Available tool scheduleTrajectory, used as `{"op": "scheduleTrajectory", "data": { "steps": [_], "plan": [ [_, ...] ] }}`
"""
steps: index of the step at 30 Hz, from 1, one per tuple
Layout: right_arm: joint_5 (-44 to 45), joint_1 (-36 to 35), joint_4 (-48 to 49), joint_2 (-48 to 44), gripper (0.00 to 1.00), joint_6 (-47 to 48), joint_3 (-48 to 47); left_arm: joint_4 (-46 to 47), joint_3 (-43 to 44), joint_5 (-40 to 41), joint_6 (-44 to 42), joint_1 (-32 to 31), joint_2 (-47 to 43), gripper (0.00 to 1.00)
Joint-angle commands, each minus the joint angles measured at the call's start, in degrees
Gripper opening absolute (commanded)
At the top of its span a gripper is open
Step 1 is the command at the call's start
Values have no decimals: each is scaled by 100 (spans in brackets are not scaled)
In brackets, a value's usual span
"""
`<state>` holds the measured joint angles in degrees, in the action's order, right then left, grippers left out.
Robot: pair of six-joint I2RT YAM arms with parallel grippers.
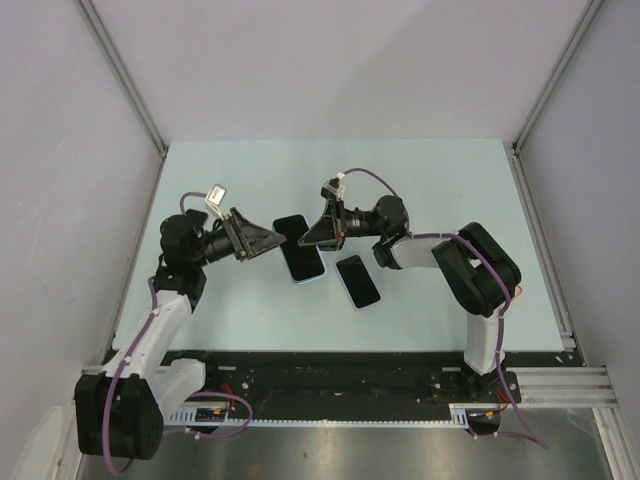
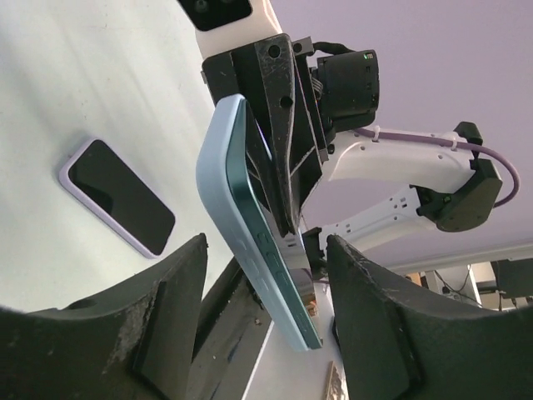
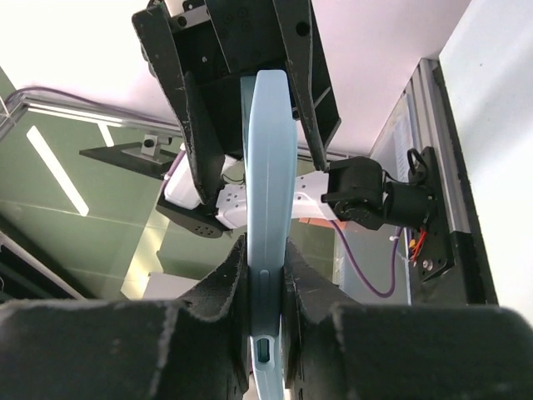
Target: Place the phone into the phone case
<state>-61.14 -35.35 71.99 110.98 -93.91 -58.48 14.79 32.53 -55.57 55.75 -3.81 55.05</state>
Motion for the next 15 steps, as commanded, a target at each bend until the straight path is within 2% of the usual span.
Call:
{"op": "scheduleTrajectory", "data": {
  "steps": [1, 2, 5, 6, 8, 9, 10, 11, 15],
  "plan": [
    [-29, -112, 1872, -156, 1, -286, -32, 815, -133, -331, 480, 39, 137, 63],
    [-20, -130, 1872, -138, 1, -286, -32, 920, -168, -332, 507, 39, 155, 62],
    [-29, -156, 1872, -85, 3, -286, -32, 991, -160, -358, 551, 39, 234, 45],
    [-29, -173, 1872, -85, 4, -295, -32, 974, -151, -367, 551, 39, 252, 33],
    [-29, -182, 1863, -85, 10, -277, -32, 660, -81, -358, 376, 39, 322, 21],
    [-29, -182, 1854, -85, 12, -251, -32, 579, -63, -358, 323, 39, 349, 9],
    [-46, -174, 1715, -103, 14, -190, -32, 439, -46, -271, 158, 39, 366, 4],
    [-38, -165, 1592, -120, 20, -102, 3, 2, 33, -227, 17, 39, 366, 0],
    [15, -112, 1029, -208, 33, 468, 73, -730, 139, -24, -397, 39, 428, 0]
  ]
}}
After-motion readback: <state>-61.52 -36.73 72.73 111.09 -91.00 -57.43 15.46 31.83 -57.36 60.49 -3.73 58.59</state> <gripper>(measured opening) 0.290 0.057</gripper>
